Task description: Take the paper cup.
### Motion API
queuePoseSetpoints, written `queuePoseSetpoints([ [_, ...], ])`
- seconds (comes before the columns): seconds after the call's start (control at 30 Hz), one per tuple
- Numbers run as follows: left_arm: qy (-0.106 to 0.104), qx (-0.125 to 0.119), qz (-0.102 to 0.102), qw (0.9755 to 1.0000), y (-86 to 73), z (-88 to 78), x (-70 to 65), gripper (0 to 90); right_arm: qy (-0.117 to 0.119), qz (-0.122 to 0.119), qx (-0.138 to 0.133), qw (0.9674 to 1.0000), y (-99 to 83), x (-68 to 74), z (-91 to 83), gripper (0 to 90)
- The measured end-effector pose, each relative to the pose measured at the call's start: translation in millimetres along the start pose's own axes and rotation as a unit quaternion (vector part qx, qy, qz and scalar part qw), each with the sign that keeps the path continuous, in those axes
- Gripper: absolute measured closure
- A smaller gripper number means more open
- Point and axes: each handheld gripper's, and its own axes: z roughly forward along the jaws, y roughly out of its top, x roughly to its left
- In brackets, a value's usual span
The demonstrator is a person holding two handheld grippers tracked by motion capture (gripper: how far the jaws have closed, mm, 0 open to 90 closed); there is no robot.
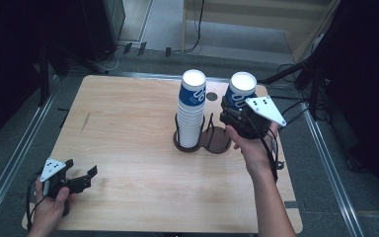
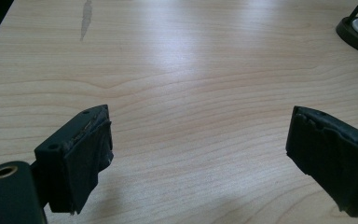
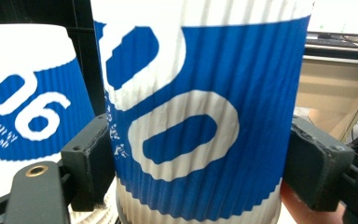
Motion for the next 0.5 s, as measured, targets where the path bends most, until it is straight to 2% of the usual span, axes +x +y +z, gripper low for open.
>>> queuePoseSetpoints([
  [0.5,-0.001,0.001,0.001,1.0,-0.3,-0.5,-0.2,7.7,0.006,-0.002,0.007,1.0,-33.4,5.9,-10.3,19.8],
])
